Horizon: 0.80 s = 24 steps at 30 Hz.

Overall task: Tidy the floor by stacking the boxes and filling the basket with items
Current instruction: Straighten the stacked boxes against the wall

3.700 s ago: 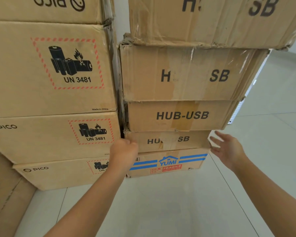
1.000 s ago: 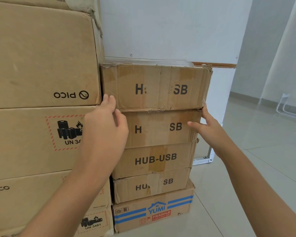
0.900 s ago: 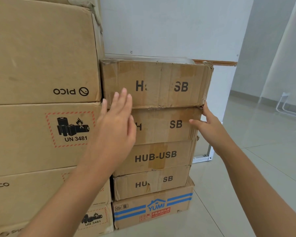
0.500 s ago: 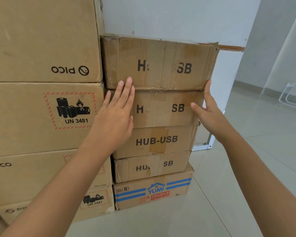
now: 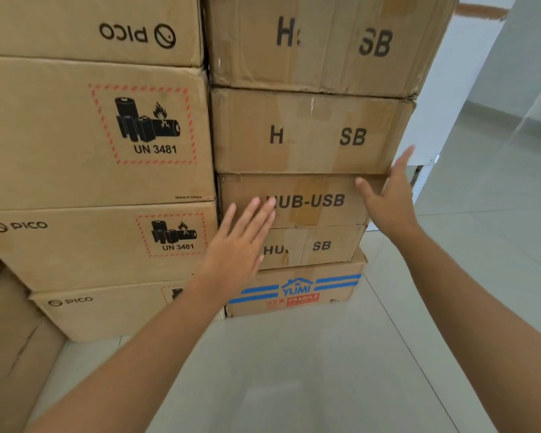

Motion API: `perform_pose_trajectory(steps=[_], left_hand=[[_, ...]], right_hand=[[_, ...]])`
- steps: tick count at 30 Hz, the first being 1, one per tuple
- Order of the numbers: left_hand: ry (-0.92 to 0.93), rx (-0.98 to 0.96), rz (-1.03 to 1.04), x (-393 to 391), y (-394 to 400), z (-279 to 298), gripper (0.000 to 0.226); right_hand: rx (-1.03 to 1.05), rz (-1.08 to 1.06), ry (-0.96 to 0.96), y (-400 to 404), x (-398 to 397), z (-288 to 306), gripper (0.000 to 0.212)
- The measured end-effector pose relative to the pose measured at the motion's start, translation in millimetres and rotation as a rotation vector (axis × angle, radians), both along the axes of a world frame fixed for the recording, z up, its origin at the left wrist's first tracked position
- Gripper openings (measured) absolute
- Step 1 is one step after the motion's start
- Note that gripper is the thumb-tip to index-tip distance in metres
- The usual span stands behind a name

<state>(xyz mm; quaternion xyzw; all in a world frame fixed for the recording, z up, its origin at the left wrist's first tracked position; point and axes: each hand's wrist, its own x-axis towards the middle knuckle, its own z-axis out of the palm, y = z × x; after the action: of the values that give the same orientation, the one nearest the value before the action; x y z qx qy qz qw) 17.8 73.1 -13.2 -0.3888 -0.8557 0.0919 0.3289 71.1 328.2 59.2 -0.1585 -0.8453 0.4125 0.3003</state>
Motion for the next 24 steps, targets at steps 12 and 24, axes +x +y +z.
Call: perform_pose_trajectory(steps=[12,24], left_hand=[[-0.776,0.979,0.117,55.6,13.2,-80.2,0.052],[-1.15,1.513,0.339,36.9,40.5,-64.2,0.077]], right_hand=[[-0.202,0.073,-0.675,7.2,14.2,-83.3,0.037],[-0.363,0.085,-0.578,19.9,9.4,-104.0,0.051]])
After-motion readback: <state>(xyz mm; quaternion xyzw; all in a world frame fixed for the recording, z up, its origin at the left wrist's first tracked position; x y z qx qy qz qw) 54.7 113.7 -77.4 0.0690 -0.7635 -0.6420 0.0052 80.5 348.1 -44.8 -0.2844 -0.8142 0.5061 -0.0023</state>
